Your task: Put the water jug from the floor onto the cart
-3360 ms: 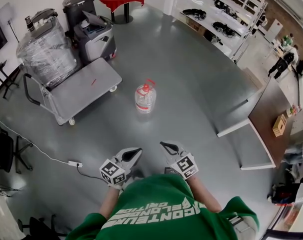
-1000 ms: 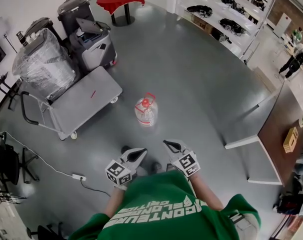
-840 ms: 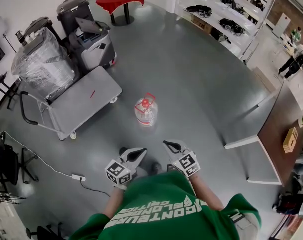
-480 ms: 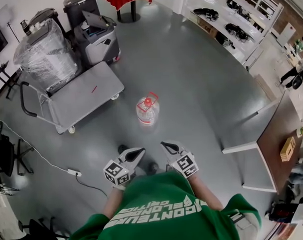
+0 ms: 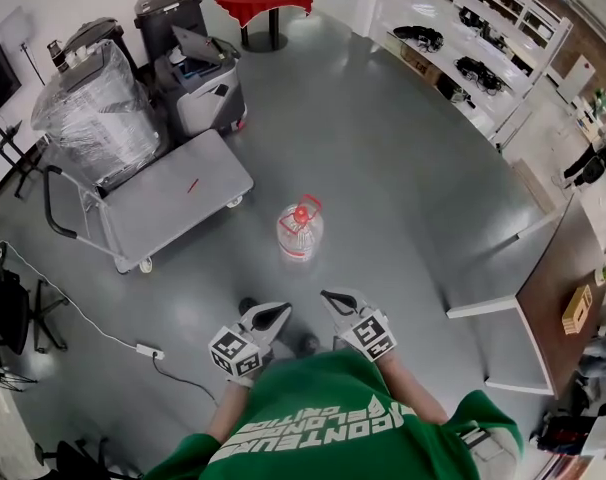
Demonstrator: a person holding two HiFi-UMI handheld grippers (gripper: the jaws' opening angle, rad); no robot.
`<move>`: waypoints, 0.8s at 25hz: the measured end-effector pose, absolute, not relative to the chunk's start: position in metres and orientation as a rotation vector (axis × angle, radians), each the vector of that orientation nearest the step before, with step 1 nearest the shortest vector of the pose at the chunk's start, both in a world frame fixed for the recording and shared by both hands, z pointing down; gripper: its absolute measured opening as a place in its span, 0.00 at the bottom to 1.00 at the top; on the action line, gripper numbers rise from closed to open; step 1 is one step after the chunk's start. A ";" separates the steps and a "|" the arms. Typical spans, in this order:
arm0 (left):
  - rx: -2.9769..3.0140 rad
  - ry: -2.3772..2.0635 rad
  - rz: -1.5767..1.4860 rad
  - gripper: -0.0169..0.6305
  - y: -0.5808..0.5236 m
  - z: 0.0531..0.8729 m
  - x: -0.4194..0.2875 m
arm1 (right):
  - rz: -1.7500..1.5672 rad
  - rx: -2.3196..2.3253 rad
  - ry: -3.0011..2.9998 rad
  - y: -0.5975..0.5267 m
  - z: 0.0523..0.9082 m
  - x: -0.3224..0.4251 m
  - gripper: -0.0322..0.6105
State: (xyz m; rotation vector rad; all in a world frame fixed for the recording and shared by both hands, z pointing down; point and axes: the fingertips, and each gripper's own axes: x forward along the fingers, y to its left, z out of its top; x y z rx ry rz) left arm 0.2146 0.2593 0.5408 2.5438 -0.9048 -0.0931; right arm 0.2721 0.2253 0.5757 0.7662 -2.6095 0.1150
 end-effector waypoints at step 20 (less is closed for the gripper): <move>2.579 -0.846 -0.082 0.04 0.201 0.531 0.206 | 0.105 0.823 -2.586 0.168 0.563 0.262 0.04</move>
